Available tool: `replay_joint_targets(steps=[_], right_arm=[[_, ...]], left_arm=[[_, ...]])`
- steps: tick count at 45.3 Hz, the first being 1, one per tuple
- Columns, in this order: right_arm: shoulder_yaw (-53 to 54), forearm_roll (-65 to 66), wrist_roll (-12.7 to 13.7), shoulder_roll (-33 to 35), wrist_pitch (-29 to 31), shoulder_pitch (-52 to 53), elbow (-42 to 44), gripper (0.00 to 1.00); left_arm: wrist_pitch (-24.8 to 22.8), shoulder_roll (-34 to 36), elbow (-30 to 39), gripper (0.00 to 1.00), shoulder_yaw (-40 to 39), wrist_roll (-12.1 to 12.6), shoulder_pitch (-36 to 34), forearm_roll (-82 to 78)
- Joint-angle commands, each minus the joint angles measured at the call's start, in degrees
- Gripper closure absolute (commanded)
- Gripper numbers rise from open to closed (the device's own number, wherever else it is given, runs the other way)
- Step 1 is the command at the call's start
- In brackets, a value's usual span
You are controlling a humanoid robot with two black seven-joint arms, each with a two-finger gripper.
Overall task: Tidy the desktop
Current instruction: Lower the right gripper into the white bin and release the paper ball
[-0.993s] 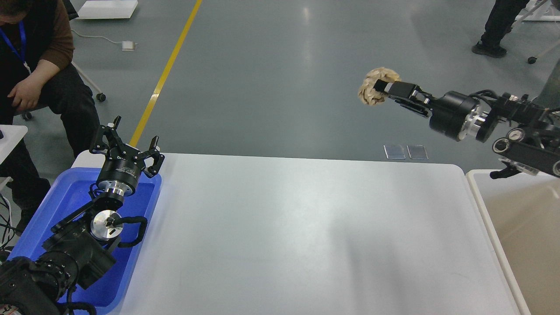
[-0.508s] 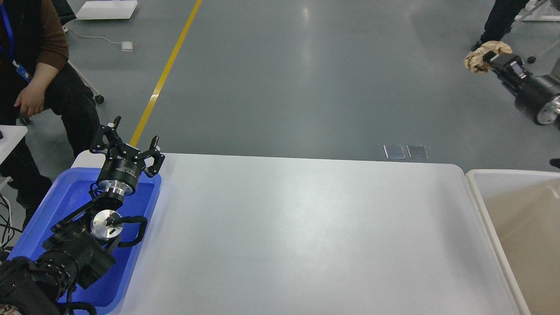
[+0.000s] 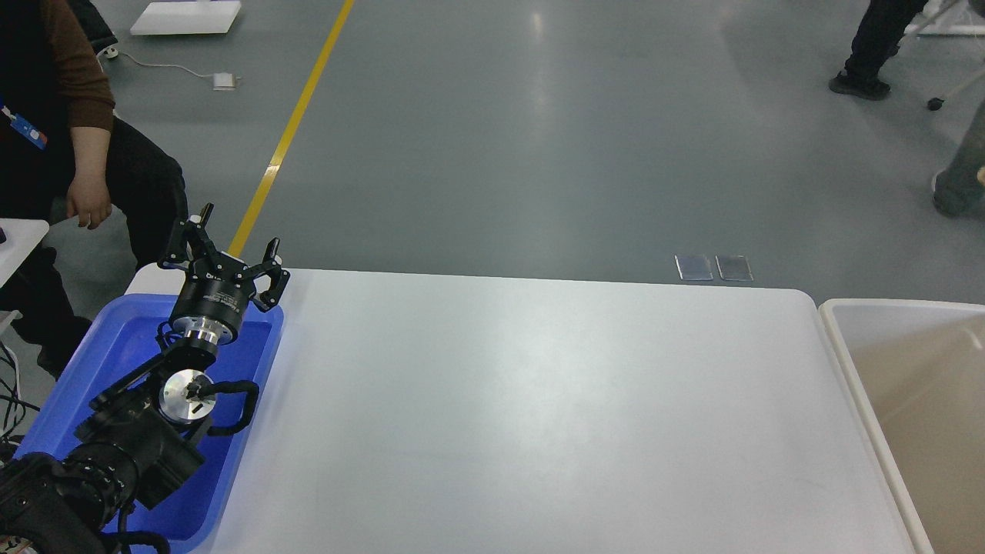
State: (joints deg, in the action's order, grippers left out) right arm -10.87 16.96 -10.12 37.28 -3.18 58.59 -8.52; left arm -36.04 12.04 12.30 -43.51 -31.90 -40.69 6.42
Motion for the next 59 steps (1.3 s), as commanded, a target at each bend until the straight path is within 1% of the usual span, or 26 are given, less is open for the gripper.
replay_joint_targets(steps=[1, 4, 8, 10, 25, 31, 39, 59], right_arm=[[0.4, -1.5, 6.7, -0.2, -0.1, -5.1, 5.3, 1.00], [0.4, -1.6, 9.1, -0.4, -0.2, -6.4, 6.5, 1.00], [0.3, -1.6, 14.1, -0.5, -0.4, -8.3, 7.4, 1.00], [0.3, -1.7, 15.2, -0.5, -0.5, -9.1, 7.4, 1.00], [2.6, -1.9, 15.3, -5.2, -0.6, -17.6, 7.0, 1.00], [2.9, -1.9, 15.3, -8.7, -0.9, -18.9, 7.0, 1.00], [3.0, -1.9, 15.3, -11.5, -1.1, -19.7, 7.4, 1.00], [3.1, -1.8, 15.3, -12.5, -1.1, -19.7, 6.9, 1.00]], left_arm=[[0.0, 0.0, 0.0, 0.00, 0.0, 0.0, 0.0, 0.0], [0.0, 0.0, 0.0, 0.00, 0.0, 0.0, 0.0, 0.0], [0.0, 0.0, 0.0, 0.00, 0.0, 0.1, 0.0, 0.0], [0.0, 0.0, 0.0, 0.00, 0.0, 0.0, 0.0, 0.0], [0.0, 0.0, 0.0, 0.00, 0.0, 0.0, 0.0, 0.0], [0.0, 0.0, 0.0, 0.00, 0.0, 0.0, 0.0, 0.0], [0.1, 0.0, 0.0, 0.00, 0.0, 0.0, 0.0, 0.0], [0.0, 0.0, 0.0, 0.00, 0.0, 0.0, 0.0, 0.0]])
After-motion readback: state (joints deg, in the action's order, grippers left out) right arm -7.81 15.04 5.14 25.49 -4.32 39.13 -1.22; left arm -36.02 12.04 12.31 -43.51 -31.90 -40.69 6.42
